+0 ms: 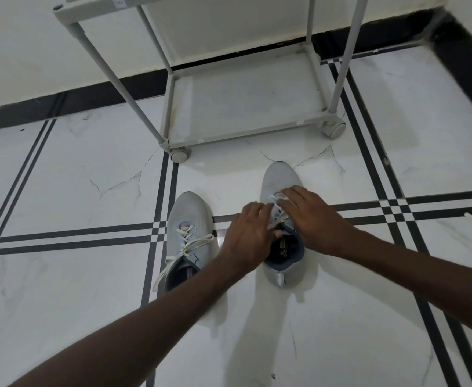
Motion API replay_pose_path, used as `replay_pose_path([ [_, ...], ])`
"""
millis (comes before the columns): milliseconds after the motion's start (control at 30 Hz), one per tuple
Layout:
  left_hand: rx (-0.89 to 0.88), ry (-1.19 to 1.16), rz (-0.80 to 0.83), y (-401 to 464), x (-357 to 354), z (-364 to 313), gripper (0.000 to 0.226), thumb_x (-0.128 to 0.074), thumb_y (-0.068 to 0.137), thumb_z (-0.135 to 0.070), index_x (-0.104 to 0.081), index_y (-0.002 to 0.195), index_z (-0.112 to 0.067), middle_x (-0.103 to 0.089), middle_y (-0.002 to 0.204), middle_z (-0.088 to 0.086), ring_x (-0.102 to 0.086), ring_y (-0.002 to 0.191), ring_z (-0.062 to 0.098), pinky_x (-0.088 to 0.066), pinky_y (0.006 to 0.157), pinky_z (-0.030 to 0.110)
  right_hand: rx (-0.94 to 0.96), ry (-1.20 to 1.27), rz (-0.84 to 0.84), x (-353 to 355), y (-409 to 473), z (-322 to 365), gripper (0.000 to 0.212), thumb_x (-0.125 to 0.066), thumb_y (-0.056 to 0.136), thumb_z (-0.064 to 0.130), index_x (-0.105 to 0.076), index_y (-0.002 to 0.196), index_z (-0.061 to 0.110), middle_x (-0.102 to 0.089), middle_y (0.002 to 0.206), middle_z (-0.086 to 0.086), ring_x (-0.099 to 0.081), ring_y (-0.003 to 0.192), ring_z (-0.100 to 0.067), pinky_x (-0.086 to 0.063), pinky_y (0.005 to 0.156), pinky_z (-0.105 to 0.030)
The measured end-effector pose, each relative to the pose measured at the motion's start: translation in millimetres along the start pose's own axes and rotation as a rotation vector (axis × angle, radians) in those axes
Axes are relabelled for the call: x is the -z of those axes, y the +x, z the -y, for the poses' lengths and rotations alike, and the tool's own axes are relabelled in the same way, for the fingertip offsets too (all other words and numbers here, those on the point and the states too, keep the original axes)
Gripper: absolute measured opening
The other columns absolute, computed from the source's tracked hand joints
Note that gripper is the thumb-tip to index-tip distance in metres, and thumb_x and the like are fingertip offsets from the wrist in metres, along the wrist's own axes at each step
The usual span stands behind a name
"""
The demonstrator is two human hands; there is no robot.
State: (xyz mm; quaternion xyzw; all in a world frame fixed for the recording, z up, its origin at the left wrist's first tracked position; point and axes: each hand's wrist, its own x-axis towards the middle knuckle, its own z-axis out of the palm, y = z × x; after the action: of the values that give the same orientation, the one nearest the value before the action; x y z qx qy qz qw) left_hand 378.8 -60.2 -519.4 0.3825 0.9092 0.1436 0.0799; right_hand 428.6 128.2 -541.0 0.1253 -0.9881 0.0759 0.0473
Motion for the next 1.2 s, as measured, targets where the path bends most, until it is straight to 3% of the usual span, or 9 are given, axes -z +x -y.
replay_pose_path([
  [100,-0.067,0.171,0.016,2.1,-6.4,-2.5,0.025,-0.062,0.087,-0.03,-0.056,0.102,-0.011,-0.065,0.087,0.011,-0.064,0.073,0.033,-0.045,0.059,0.036,0.039,0.027,0.01,-4.1,3.3,-3.4,0.038,-0.068,0.076,0.012,-0.061,0.111,0.001,-0.063,0.105,-0.017,-0.058,0.096,-0.034,-0.052,0.079,-0.042],
  [200,-0.025,0.226,0.013,1.5,-8.6,-4.3,0.03,-0.067,0.084,-0.021,-0.045,0.103,-0.013,-0.067,0.069,0.008,-0.064,0.054,0.032,-0.033,0.045,0.029,-0.057,0.17,0.086,-2.2,2.6,-2.3,0.044,-0.054,0.09,0.018,-0.048,0.131,0.004,-0.065,0.098,-0.013,-0.06,0.081,-0.03,-0.051,0.07,-0.042],
  [300,0.059,0.296,0.058,5.4,-2.9,-9.8,0.022,-0.048,0.098,-0.024,-0.048,0.115,-0.01,-0.071,0.087,0.011,-0.069,0.074,0.034,-0.034,0.055,0.033,-0.19,0.282,0.183,-0.2,1.0,-2.6,0.048,-0.054,0.092,0.016,-0.038,0.138,0.012,-0.069,0.088,-0.014,-0.064,0.073,-0.032,-0.051,0.061,-0.039],
  [433,0.125,0.382,0.186,7.3,1.1,-14.0,0.026,-0.039,0.102,-0.028,-0.058,0.113,-0.015,-0.069,0.108,0.011,-0.066,0.097,0.032,-0.036,0.067,0.033,-0.176,0.188,0.224,3.2,4.8,-10.4,0.015,-0.051,0.096,0.029,-0.061,0.101,0.019,-0.069,0.083,-0.013,-0.064,0.076,-0.033,-0.049,0.064,-0.037],
  [633,0.257,0.147,0.213,3.7,-8.7,-7.2,0.044,-0.037,0.101,-0.043,-0.066,0.101,-0.01,-0.071,0.104,0.014,-0.064,0.101,0.035,-0.034,0.07,0.033,-0.122,0.095,0.235,0.1,8.2,-7.5,0.012,-0.053,0.092,0.029,-0.065,0.091,0.025,-0.071,0.081,-0.008,-0.064,0.074,-0.029,-0.042,0.061,-0.032],
  [867,0.216,0.126,0.205,-0.4,-6.7,4.0,0.044,-0.04,0.1,-0.042,-0.066,0.098,-0.007,-0.071,0.1,0.017,-0.065,0.095,0.037,-0.034,0.067,0.033,-0.103,0.154,0.186,1.0,5.9,-2.8,0.01,-0.055,0.089,0.026,-0.062,0.082,0.025,-0.07,0.074,-0.006,-0.063,0.068,-0.03,-0.036,0.056,-0.032],
  [1033,0.226,0.145,0.183,-8.0,-1.2,-1.8,0.042,-0.035,0.102,-0.041,-0.064,0.099,-0.01,-0.072,0.098,0.016,-0.065,0.093,0.038,-0.036,0.066,0.035,-0.117,0.121,0.22,-2.4,3.9,-3.6,0.016,-0.046,0.094,0.032,-0.059,0.091,0.023,-0.071,0.086,-0.005,-0.064,0.08,-0.029,-0.045,0.066,-0.035],
  [1100,0.235,0.072,0.092,-17.3,5.9,3.7,0.042,-0.034,0.1,-0.045,-0.06,0.097,-0.012,-0.07,0.095,0.015,-0.064,0.091,0.037,-0.042,0.067,0.036,-0.161,0.13,0.101,-1.9,1.6,1.6,0.025,-0.044,0.095,0.039,-0.057,0.102,0.019,-0.068,0.099,-0.005,-0.059,0.091,-0.028,-0.043,0.077,-0.038],
  [1200,0.204,-0.057,-0.104,-28.4,27.0,28.2,0.046,-0.036,0.095,-0.047,-0.06,0.109,-0.011,-0.067,0.105,0.012,-0.059,0.098,0.032,-0.048,0.083,0.044,-0.398,0.398,-0.109,3.0,-10.8,20.2,0.054,-0.057,0.087,0.043,-0.047,0.131,0.015,-0.058,0.124,-0.007,-0.051,0.111,-0.027,-0.044,0.092,-0.043],
])
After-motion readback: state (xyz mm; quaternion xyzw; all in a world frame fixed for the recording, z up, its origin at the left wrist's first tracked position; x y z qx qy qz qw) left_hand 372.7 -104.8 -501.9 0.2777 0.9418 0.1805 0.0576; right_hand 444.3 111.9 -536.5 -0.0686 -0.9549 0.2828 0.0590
